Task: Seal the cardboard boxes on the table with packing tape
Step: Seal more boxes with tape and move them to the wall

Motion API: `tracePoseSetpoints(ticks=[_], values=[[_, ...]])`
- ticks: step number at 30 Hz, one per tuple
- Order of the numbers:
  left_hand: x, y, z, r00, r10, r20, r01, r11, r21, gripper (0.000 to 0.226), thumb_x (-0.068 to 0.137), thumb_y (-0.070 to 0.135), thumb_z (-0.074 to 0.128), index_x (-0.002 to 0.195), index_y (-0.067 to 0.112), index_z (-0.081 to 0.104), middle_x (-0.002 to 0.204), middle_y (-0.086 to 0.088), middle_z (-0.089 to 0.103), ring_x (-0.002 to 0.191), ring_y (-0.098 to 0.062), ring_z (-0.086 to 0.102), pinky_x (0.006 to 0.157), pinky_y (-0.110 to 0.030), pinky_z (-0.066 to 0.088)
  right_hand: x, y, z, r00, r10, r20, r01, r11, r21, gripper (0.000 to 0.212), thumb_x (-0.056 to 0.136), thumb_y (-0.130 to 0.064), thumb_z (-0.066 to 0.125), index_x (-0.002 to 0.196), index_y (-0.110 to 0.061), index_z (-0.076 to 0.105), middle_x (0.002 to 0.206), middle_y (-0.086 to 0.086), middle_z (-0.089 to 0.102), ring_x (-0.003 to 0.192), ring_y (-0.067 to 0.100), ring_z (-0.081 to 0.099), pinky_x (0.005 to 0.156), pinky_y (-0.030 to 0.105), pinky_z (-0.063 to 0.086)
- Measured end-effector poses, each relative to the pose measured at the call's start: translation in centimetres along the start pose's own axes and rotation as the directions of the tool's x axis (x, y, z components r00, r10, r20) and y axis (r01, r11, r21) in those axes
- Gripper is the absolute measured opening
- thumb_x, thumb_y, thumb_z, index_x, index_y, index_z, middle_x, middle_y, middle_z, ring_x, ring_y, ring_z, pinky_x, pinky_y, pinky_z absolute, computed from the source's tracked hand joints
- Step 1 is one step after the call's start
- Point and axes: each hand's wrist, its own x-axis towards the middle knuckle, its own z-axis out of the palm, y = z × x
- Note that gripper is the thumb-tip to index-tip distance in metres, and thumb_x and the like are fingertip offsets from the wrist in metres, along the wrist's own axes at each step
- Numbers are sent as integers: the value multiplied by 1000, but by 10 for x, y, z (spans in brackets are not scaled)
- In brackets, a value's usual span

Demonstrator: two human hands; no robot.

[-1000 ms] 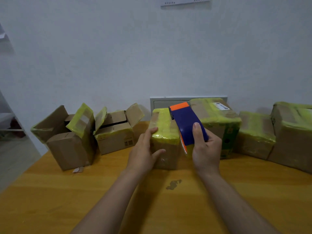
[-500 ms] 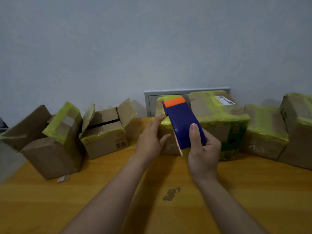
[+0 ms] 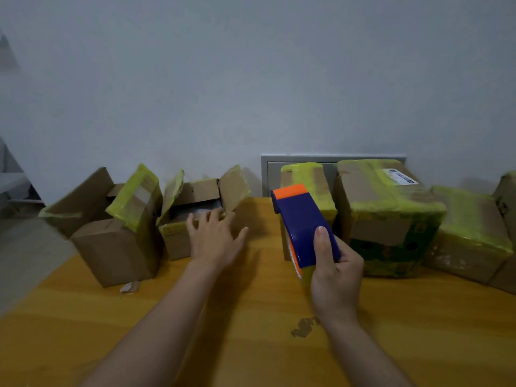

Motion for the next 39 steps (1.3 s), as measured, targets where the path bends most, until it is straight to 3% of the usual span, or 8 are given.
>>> tracePoseSetpoints(ticks=[12,18,20,22,26,33,37,39], values=[[-111,-14,-26,986,82,-147,-107,979,-172,46,95,64,53,134,42,64,146,11,56,141,-14,42,126,-52,12,-43,-35,-2,1000,5,12,-6,1000,24,35,100,-42,50,83,-19,70,78,8,68,69,23,60,58,25,46],[-165,-25,-38,954,4,-299,-100,947,-305,29,94,56,62,84,35,79,111,16,72,112,-11,59,111,-46,33,-72,-51,-9,1000,11,21,-12,998,53,34,96,-42,49,85,-17,70,78,4,70,67,10,60,57,18,47],[-177,-27,-45,947,-48,-319,-67,938,-341,39,91,51,67,59,30,66,90,16,73,96,-11,62,100,-43,37,-81,-55,-12,1000,0,24,-2,998,66,36,96,-41,49,87,-14,70,76,5,69,66,10,59,56,17,46],[-186,-30,-50,947,-70,-313,-50,932,-360,48,88,51,68,50,27,52,72,15,67,83,-11,61,92,-41,39,-88,-59,-15,999,-20,27,18,998,68,36,98,-40,50,84,-13,70,75,8,68,65,13,59,56,19,46],[-205,-32,-57,930,-127,-345,-63,870,-489,57,82,73,56,55,26,37,58,11,56,65,-9,53,85,-39,38,-98,-69,-19,998,-51,34,47,995,87,33,99,-36,50,80,-21,72,77,7,69,67,15,59,57,24,47],[-220,-35,-61,921,-124,-368,-146,767,-625,59,86,84,47,62,30,45,54,9,49,58,-8,54,88,-47,44,-101,-86,-25,992,-117,51,112,990,89,29,100,-38,52,85,-24,72,81,0,71,72,12,63,56,21,49],[-219,-38,-62,933,-4,-359,-266,664,-699,62,95,77,43,56,28,43,52,9,46,53,-10,48,68,-44,41,-100,-97,-27,986,-153,69,145,983,109,27,98,-37,51,84,-32,74,81,1,71,72,15,64,56,23,49],[-220,-36,-63,947,42,-318,-287,552,-783,65,94,75,44,59,21,51,53,3,47,51,-17,47,59,-42,34,-99,-102,-29,982,-177,73,166,977,132,30,98,-37,52,82,-23,73,76,6,69,67,19,61,56,27,47]])
